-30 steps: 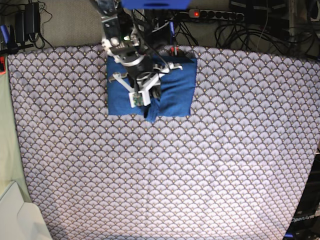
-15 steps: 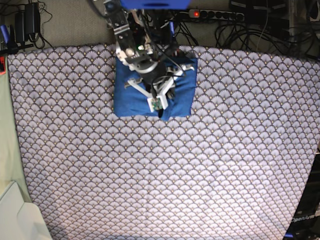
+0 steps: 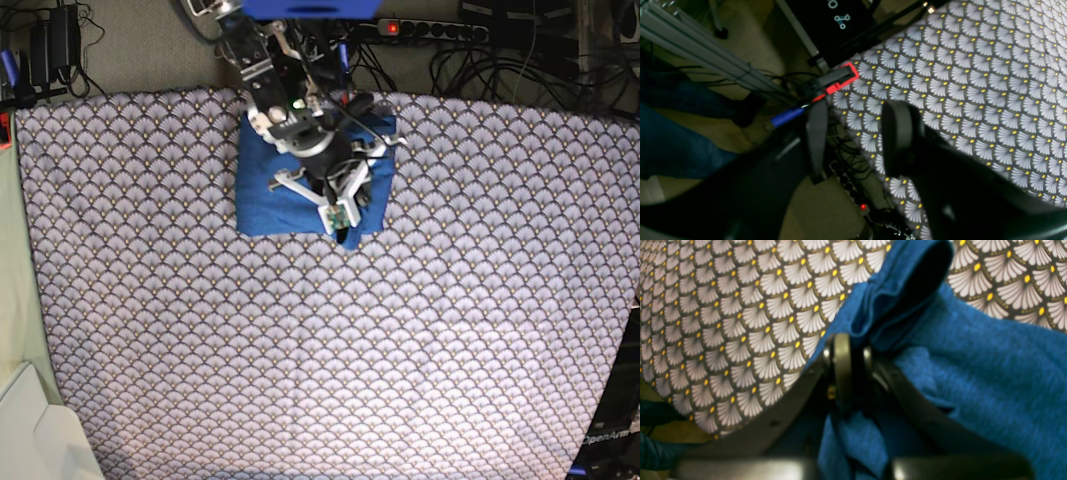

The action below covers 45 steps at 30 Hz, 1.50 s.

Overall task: Fold the T-shirt properly
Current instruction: 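Press the folded stack flat with the right gripper and release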

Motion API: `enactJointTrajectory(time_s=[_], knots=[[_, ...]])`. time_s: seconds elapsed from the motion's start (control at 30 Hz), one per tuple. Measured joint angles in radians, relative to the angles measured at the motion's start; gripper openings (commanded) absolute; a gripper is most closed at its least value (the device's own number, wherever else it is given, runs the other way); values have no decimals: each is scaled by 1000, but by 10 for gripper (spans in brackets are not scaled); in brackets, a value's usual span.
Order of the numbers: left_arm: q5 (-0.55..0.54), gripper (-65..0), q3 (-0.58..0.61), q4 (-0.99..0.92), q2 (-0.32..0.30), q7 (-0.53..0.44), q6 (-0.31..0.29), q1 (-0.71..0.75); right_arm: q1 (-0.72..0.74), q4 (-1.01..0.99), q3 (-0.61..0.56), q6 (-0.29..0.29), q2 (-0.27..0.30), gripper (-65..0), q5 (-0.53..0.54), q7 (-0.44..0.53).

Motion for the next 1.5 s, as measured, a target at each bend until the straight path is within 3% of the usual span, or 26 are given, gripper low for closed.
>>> enactJointTrajectory(time_s=[0.1, 0.2, 0.57, 0.63, 0.67, 0.8, 0.97, 1.2, 1.5], knots=[[0, -384, 0, -1, 0, 0, 0, 0, 11, 0, -3, 0, 0, -625, 63, 3], [0, -384, 1, -2, 0, 0, 0, 0, 24, -31, -10, 0, 1, -564, 102, 1], [0, -384, 1, -3, 0, -1, 0, 0, 39, -49, -100, 2, 3, -402, 111, 3], [0, -384, 1, -3, 0, 0, 0, 0, 35, -13, -130, 50, 8, -378, 109, 3], [0, -384, 1, -4, 0, -1, 0, 0, 31, 23, -145, 80, 8, -373, 113, -2], [0, -384, 1, -4, 1, -1, 0, 0, 5, 189, -124, 98, 35, -373, 127, 18], [0, -384, 4, -7, 0, -1, 0, -1, -19, 225, -3, 45, 130, -371, 109, -1], [0, -384, 6, -7, 2, 0, 0, -3, -95, 225, 21, 47, 122, -369, 113, 0], [0, -384, 6, -7, 3, 0, 0, 0, -89, 219, 24, 50, 125, -370, 120, 4]])
